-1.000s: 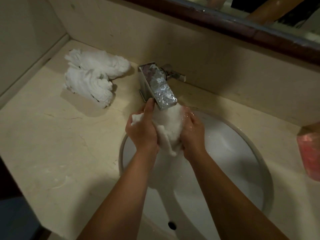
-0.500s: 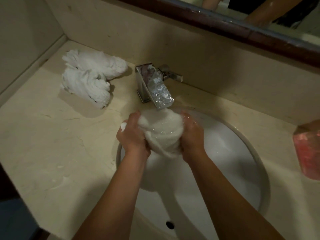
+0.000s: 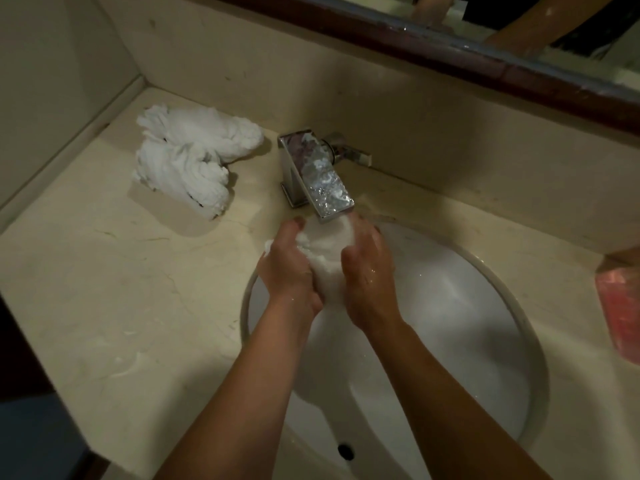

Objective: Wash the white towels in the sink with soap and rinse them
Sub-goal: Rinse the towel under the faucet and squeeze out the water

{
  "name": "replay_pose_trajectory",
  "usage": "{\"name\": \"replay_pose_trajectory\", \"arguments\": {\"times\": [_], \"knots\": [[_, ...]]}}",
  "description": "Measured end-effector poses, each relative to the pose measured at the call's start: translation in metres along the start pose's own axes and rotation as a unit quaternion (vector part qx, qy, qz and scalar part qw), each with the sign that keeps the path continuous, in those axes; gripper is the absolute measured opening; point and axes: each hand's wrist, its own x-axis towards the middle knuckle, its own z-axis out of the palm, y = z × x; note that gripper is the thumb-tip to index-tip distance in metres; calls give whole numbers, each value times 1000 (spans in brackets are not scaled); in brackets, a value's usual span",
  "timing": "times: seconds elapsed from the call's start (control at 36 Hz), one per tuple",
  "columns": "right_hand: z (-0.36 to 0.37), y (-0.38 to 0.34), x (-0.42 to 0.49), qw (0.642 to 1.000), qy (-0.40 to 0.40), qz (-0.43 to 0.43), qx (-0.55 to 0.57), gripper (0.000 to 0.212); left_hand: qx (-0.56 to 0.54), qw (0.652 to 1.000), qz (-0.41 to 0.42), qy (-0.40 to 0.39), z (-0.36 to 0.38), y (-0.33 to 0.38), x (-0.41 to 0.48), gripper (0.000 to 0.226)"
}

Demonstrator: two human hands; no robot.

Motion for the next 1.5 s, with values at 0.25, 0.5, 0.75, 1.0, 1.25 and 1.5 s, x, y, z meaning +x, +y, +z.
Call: {"name": "replay_pose_trajectory", "arguments": {"times": [0.25, 0.5, 0.75, 1.0, 1.25, 1.5], "knots": [[-7, -13, -7, 989, 119, -42, -72, 98, -7, 999, -45, -17, 8, -7, -12, 51], [-18, -13, 5, 967, 158, -89, -180, 50, 19, 1000, -21, -4, 12, -13, -14, 40], [-3, -9, 16, 982, 112, -56, -140, 52, 32, 999, -14, 13, 10, -6, -4, 53], [-10, -6, 10, 997, 70, 12, -9, 53, 24, 998, 6, 57, 6, 4, 2, 27], [2, -12, -1, 997, -8, -27, -77, 80, 33, 999, -10, 18, 6, -3, -2, 24], [-4, -19, -2, 988, 139, -16, -71, 51, 65, 997, 15, 28, 12, -18, -11, 17]]}}
